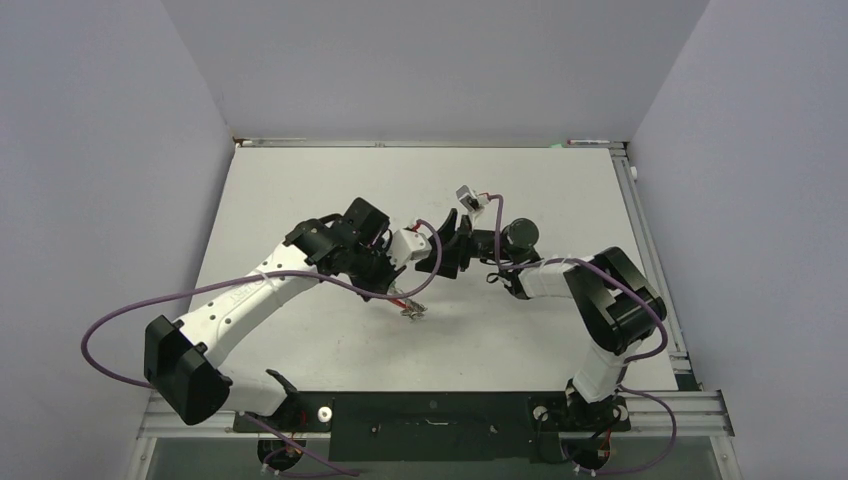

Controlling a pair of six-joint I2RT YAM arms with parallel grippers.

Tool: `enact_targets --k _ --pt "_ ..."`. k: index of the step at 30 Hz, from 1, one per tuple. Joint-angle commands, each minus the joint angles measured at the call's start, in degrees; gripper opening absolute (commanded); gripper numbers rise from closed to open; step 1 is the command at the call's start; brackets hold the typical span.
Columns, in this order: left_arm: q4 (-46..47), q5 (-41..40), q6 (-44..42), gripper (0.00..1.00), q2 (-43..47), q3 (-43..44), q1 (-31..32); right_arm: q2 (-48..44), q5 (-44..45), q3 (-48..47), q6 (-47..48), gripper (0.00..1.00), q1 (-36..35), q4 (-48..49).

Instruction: Remove the keys from the keyring

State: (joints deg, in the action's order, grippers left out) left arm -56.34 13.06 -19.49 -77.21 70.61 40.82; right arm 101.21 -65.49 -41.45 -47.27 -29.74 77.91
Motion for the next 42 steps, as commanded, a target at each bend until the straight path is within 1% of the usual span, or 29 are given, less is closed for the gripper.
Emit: enact_targets --k 1,5,6,8,9,10,12,13,14,15,17,19,22,26,29,32,35,42 --pt "-1.69 2.64 7.26 0.00 -1.77 4.14 -0.35 -4.43 -4.35 -0.12 2.78 0.56 1.89 -1.54" --pt "-2.72 3.22 12.64 0.00 -4.26 5.39 -0.97 -5.77 -5.89 -0.31 6.19 0.59 4.50 -7.55" --pt "-2.87 3.46 14.13 0.00 -4.91 5.82 -1.19 -6.02 -6.11 -0.88 8.09 0.59 5.19 -10.91" --pt "-2.94 4.52 16.46 0.00 -5.90 6.72 -1.83 -7.00 -6.08 -2.41 14.37 0.59 6.39 -21.19" --pt "-2.72 5.00 17.70 0.00 -6.15 6.95 -2.21 -7.53 -5.92 -3.52 17.52 0.58 6.78 -26.83" --pt "-2.31 5.67 18.79 0.00 -6.38 7.12 -2.76 -7.94 -5.25 -4.82 22.62 0.58 6.95 -34.07" --pt "-1.59 7.24 20.97 0.00 -6.87 7.21 -4.05 -8.53 -2.00 -10.29 39.34 0.58 6.74 -57.58" --pt "-1.44 8.17 21.78 0.00 -7.22 7.32 -4.67 -8.69 0.38 -13.14 47.24 0.58 6.05 -67.37" --pt "-1.27 9.00 22.60 0.00 -7.66 7.58 -5.44 -9.17 2.50 -14.90 51.84 0.58 5.50 -72.39" --pt "-1.09 10.40 23.25 0.00 -8.07 7.69 -6.30 -9.75 3.52 -15.27 53.16 0.58 5.40 -73.80" --pt "-0.53 12.71 24.59 0.00 -8.72 7.86 -8.04 -10.87 3.39 -14.84 53.19 0.58 5.79 -73.87" --pt "0.11 14.79 25.45 0.00 -9.14 7.97 -9.30 -12.08 3.37 -14.71 55.27 0.58 5.76 -75.27" --pt "0.71 17.00 26.57 0.00 -9.44 8.01 -10.18 -13.30 3.63 -15.40 57.36 0.57 4.97 -76.56" --pt "1.24 18.79 28.35 0.00 -9.53 7.76 -10.90 -14.17 3.98 -16.44 58.16 0.53 3.17 -75.76" --pt "1.71 20.80 29.64 0.00 -9.73 7.29 -11.92 -14.15 3.62 -15.34 58.46 0.53 1.15 -72.84" --pt "2.68 24.21 31.24 0.00 -10.35 6.26 -13.98 -13.92 4.86 -13.71 58.43 0.53 -1.02 -67.55" --pt "3.69 26.56 32.68 0.00 -10.50 5.07 -15.56 -14.04 4.60 -12.28 54.62 0.52 -1.86 -60.94" --pt "4.35 31.93 33.19 0.00 -10.77 3.96 -16.96 -13.62 5.29 -10.74 52.67 0.51 -4.46 -55.66"
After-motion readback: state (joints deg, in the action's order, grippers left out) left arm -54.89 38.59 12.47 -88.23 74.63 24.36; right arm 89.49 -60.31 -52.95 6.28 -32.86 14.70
